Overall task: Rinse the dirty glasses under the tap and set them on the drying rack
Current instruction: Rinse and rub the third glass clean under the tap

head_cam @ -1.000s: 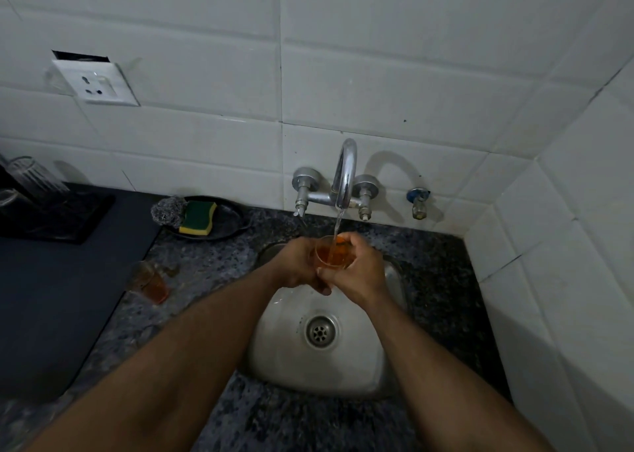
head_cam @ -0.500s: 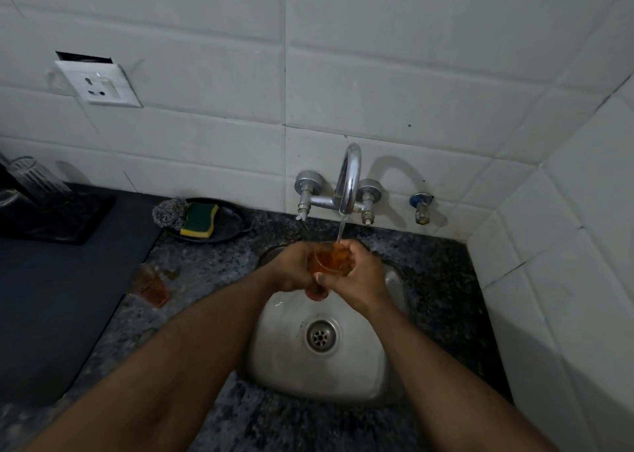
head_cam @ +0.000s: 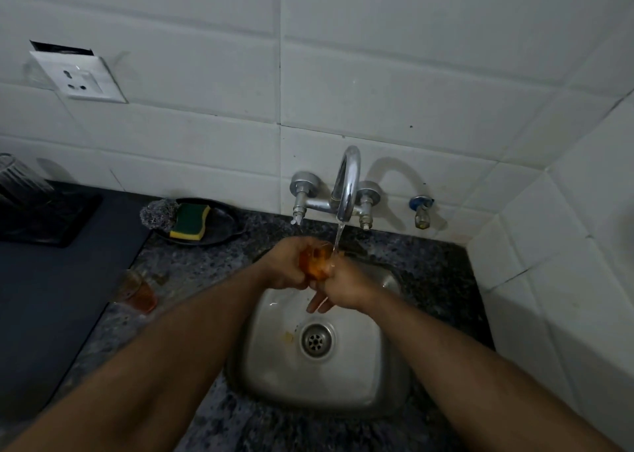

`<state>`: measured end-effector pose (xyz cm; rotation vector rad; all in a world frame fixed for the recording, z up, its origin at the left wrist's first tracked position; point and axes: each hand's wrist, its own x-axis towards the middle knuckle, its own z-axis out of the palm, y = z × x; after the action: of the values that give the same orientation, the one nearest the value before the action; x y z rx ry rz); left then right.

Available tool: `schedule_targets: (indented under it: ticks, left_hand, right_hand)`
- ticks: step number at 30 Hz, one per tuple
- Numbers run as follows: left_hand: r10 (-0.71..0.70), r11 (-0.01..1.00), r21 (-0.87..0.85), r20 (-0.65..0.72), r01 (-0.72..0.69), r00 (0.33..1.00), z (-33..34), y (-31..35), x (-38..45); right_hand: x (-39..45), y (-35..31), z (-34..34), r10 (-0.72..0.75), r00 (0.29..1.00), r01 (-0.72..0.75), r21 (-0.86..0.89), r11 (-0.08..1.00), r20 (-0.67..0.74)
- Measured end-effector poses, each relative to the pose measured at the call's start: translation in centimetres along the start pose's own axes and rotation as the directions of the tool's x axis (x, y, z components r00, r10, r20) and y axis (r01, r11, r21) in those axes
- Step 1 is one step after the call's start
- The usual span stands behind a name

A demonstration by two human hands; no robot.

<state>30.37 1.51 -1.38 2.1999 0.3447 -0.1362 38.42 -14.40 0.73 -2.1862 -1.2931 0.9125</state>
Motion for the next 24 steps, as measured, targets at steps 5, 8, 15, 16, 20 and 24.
schedule_targets:
  ticks: [5, 8, 15, 16, 20, 24]
  left_hand:
    - [-0.042, 0.998, 0.055, 0.198, 0.031, 0.979, 0.3, -1.5, 0.3]
    - [-0.076, 0.995, -0.036, 0.271, 0.089, 0.960, 0.5, -2.0, 0.8]
    - [-0.154, 0.988, 0.024, -0.038, 0.155, 0.987, 3.3, -1.6, 0.3]
    - [-0.210, 0.978, 0.041, 0.134, 0.207, 0.968, 2.8, -1.7, 0.2]
    - [-0.207, 0.975, -0.051, 0.153, 0.217, 0.966, 2.8, -2.3, 0.0]
    - [-0.085, 0.996, -0.016, -0.161, 0.084, 0.983, 5.0, -2.4, 0.0]
  right_hand:
    - [1.4, 1.7, 0.3, -0.207, 0.972, 0.236, -0.514, 0.825, 0.114]
    - [1.7, 2.1, -0.8, -0.127, 0.986, 0.166, -0.500, 0.850, 0.112]
    - [1.7, 4.1, 0.3, -0.171, 0.983, 0.180, -0.195, 0.964, 0.066]
    - [1.5, 4.2, 0.2, -0.226, 0.967, 0.249, -0.268, 0.931, 0.114]
    - [1.5, 5.2, 0.8, -0.199, 0.979, 0.203, -0.144, 0.968, 0.042]
    - [1.2, 4.8, 1.6, -0.106, 0.991, 0.114, 0.104, 0.988, -0.084]
